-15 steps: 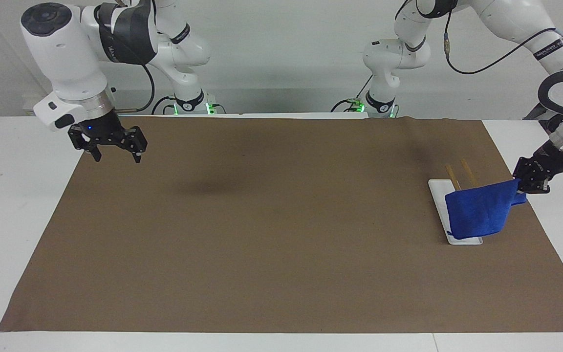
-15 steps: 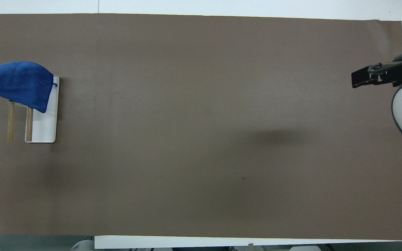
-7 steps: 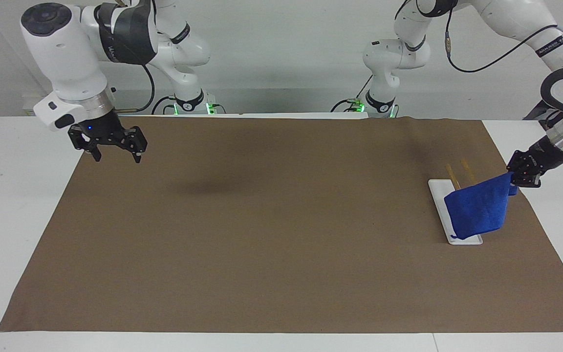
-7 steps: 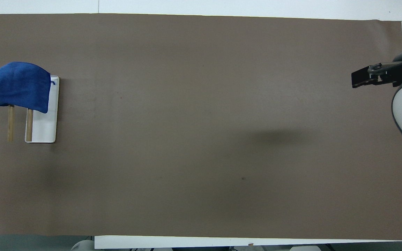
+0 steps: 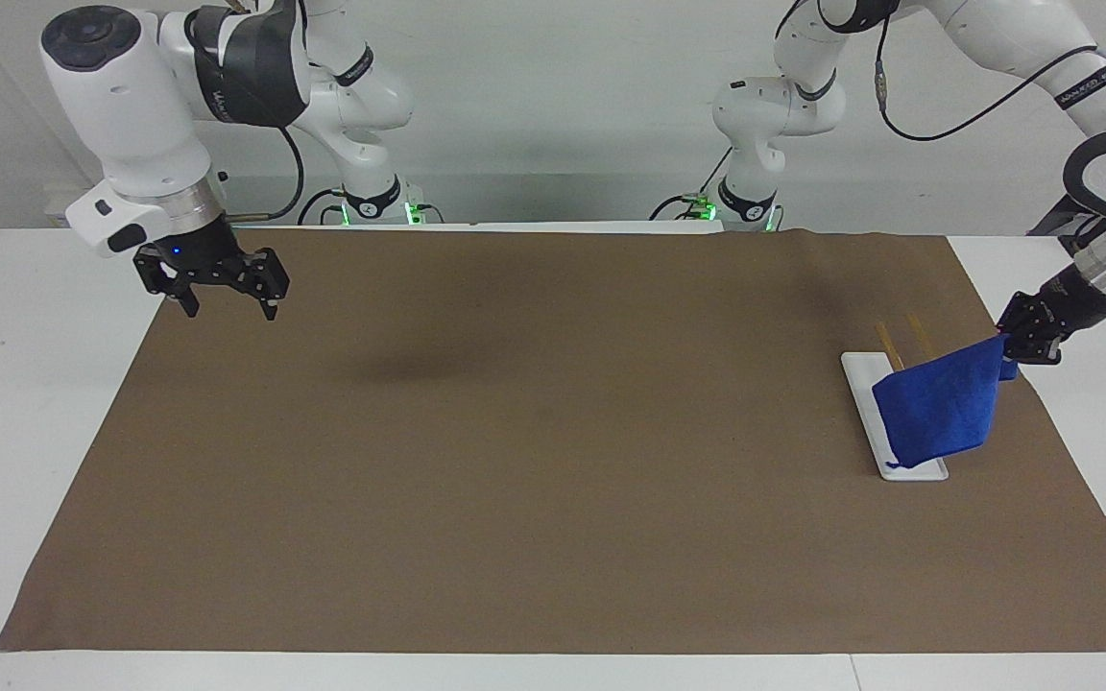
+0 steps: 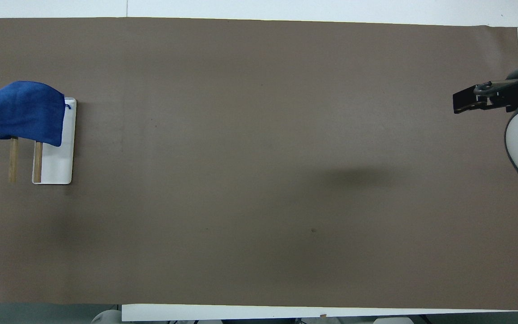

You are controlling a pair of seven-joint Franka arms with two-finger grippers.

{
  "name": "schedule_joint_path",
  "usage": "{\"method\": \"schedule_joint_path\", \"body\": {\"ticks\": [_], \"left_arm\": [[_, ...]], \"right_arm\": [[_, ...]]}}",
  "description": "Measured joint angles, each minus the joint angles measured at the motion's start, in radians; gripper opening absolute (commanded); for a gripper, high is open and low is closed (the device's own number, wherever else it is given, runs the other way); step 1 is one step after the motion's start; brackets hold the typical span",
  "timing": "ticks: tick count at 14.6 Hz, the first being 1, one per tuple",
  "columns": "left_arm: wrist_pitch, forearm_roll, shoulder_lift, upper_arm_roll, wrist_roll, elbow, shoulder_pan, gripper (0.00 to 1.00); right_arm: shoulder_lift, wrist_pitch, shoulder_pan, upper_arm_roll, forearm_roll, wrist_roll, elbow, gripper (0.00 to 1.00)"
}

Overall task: Right arm passes towel to left arm to hang
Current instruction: 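Lower the towel over the bar and release it from the left gripper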

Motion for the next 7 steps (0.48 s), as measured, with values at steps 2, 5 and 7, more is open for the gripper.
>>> {"method": "schedule_joint_path", "body": {"ticks": [2, 5, 7], "left_arm": [[-0.029, 0.002, -0.002, 0.006, 0.017, -0.001, 0.000, 0.00], [-0.057, 0.003, -0.006, 0.017, 0.055, -0.001, 0.001, 0.05], [-0.059, 0.015, -0.007, 0.017, 0.071, -0.001, 0.000, 0.26]], "right_arm": [[0.000, 0.000, 0.000, 0.000, 0.000, 0.000, 0.000, 1.00], [0.000, 0.000, 0.000, 0.000, 0.000, 0.000, 0.000, 1.00], [0.000, 0.000, 0.000, 0.000, 0.000, 0.000, 0.000, 1.00]]}}
